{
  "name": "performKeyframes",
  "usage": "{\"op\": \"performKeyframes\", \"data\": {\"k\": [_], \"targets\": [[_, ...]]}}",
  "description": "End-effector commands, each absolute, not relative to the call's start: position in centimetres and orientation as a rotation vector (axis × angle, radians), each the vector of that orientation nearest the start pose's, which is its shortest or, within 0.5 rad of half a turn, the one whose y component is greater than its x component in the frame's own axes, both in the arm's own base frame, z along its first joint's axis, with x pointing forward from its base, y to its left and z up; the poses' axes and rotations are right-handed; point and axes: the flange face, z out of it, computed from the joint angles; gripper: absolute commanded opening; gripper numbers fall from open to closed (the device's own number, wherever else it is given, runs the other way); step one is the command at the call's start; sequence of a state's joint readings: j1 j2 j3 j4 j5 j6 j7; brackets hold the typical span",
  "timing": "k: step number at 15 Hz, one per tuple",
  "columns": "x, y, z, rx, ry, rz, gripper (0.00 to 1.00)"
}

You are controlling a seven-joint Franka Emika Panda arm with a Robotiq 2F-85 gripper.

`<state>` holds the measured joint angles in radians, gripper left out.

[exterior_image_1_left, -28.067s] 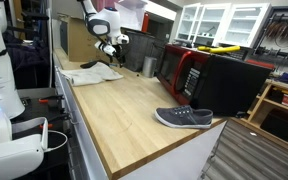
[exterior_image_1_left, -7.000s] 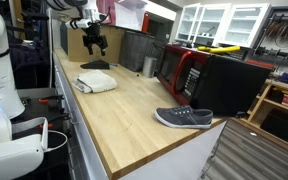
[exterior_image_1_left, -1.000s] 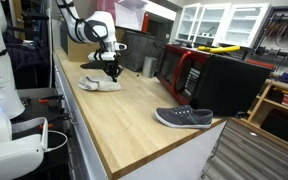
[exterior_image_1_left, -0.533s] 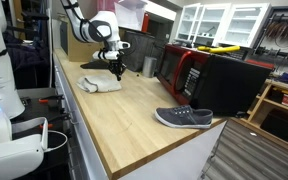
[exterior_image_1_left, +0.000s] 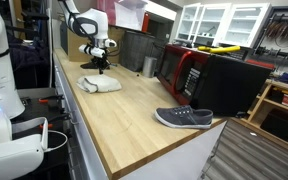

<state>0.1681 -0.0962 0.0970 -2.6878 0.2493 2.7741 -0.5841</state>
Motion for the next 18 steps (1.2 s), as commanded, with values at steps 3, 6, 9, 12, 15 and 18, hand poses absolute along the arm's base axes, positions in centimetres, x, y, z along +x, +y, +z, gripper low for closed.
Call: {"op": "performKeyframes", "data": {"k": [3,6,9,12,15,18], "targets": [[38.1,9.9,31.0,-2.844,-0.982,-0.137,0.00],[36.8,9.1,32.3,-2.884,-1.006,-0.061,0.00],[36.4,8.1,33.4,-2.948,-1.062,-0.048,0.00],[36.2,7.1,33.5,-3.008,-1.096,-0.041,0.00],[36.1,5.6,32.1,-3.042,-1.099,-0.009,0.00],[36.9,4.2,30.4,-3.037,-1.068,0.038,0.00]]}}
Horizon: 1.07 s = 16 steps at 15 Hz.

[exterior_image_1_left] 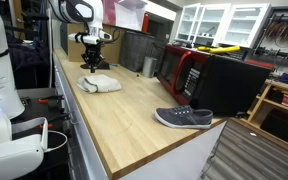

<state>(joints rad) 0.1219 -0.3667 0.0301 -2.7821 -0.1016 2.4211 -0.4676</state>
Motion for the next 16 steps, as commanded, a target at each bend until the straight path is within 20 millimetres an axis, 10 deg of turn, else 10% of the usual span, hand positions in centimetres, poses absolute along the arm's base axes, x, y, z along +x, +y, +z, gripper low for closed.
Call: {"op": "performKeyframes", "data": {"k": [1,8,16], "targets": [[37.1,3.7,29.7,-3.038,-1.052,0.047,0.00],[38.1,2.4,23.4,-3.022,-0.992,0.031,0.00],[39.8,2.4,23.8,-3.056,-1.039,-0.188,0.00]]}}
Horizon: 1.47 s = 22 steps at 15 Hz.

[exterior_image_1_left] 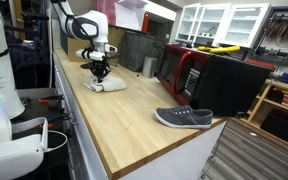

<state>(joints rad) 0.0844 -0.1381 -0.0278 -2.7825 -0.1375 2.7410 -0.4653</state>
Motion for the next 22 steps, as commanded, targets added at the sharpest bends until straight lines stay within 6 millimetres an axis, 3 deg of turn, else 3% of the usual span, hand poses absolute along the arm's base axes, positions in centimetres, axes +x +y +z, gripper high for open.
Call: {"op": "performKeyframes", "data": {"k": [1,5,11,15,22], "targets": [[40.2,2.3,23.8,-3.059,-1.052,-0.217,0.00],[41.8,3.0,24.2,-3.046,-1.034,-0.324,0.00],[44.0,7.6,25.4,-2.954,-0.951,-0.416,0.00],[42.7,9.5,27.5,-2.933,-0.967,-0.377,0.00],[39.1,10.6,32.7,-2.980,-1.042,-0.261,0.00]]}}
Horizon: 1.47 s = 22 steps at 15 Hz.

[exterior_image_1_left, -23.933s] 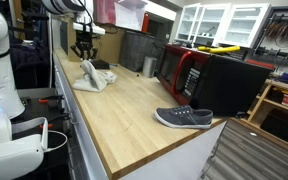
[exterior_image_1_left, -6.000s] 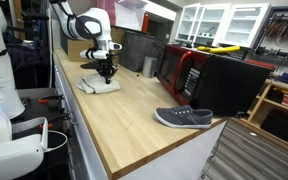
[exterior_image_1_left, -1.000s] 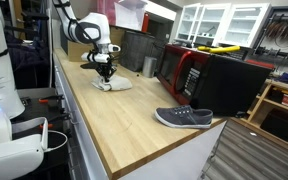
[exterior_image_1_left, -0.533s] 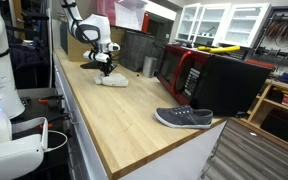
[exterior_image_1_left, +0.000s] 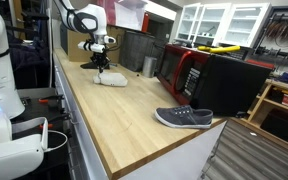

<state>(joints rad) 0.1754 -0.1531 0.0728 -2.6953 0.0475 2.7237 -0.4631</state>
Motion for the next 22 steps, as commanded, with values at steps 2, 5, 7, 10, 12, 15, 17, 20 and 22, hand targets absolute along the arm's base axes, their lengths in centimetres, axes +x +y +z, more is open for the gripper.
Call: {"op": "performKeyframes", "data": {"k": [2,5,7,10,12,15,17,20,22], "targets": [[38.5,11.0,34.6,-2.972,-1.053,-0.218,0.00],[37.3,11.4,37.1,-2.950,-1.072,-0.148,0.00],[36.4,11.5,39.0,-2.954,-1.081,-0.123,0.00],[35.1,11.3,41.4,-2.953,-1.097,-0.098,0.00],[34.3,11.1,42.8,-2.962,-1.093,-0.105,0.00],[33.4,10.5,44.7,-2.964,-1.063,-0.120,0.34],[33.3,9.6,45.8,-2.941,-0.992,-0.140,0.49],[33.4,8.2,47.3,-2.914,-0.837,-0.181,0.71],[33.4,7.5,48.3,-2.906,-0.727,-0.226,0.84]]}}
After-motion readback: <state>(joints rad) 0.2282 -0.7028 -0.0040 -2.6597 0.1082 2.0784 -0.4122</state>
